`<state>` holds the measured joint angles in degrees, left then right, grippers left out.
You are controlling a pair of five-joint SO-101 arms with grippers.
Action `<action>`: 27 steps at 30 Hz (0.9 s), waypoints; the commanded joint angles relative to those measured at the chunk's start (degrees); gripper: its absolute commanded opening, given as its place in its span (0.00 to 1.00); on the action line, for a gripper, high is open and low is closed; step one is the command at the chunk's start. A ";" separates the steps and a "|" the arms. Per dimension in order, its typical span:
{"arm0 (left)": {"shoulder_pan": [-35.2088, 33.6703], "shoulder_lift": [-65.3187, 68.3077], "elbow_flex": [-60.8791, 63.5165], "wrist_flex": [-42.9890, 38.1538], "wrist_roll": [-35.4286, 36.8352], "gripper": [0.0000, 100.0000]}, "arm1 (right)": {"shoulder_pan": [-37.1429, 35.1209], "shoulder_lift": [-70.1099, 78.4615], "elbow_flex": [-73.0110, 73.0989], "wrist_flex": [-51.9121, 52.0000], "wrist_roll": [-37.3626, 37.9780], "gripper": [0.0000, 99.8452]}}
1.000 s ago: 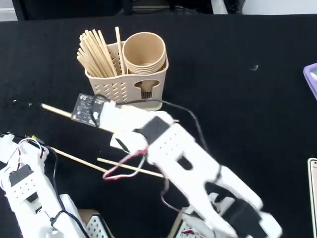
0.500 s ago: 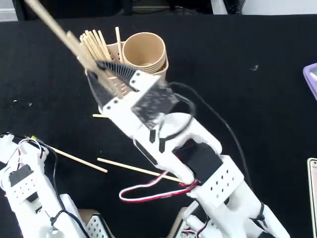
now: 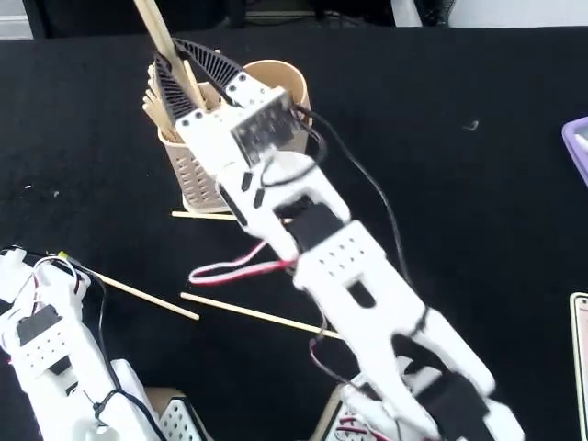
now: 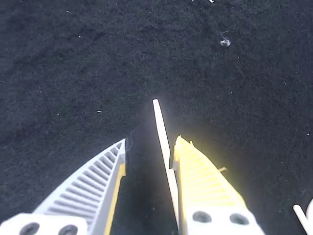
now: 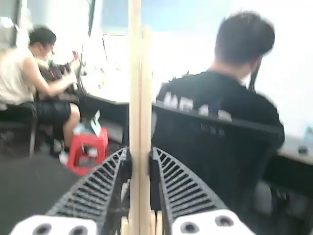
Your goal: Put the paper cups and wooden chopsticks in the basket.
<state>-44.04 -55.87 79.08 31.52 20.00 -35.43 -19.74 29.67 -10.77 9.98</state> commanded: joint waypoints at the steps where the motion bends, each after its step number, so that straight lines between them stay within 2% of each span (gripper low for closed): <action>1: -0.31 -0.97 -0.75 -1.23 0.35 0.16 | 2.11 4.09 -1.98 -1.93 -0.44 0.01; 11: -0.31 -0.97 -0.75 -1.23 0.35 0.16 | 2.64 6.81 3.65 0.62 -0.35 0.03; 16: -0.31 -0.97 -0.75 -1.23 0.35 0.16 | 2.64 3.30 0.48 16.35 -0.44 0.24; 24: -0.31 -0.97 -0.75 -1.23 0.35 0.16 | 2.64 -11.91 -5.93 38.42 -0.26 0.24; 27: -0.13 -0.97 -0.75 -1.23 0.35 0.16 | 0.79 -19.56 -5.76 50.37 -0.09 0.23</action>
<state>-44.04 -55.87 79.08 31.52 20.00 -33.58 -30.99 26.95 29.49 9.98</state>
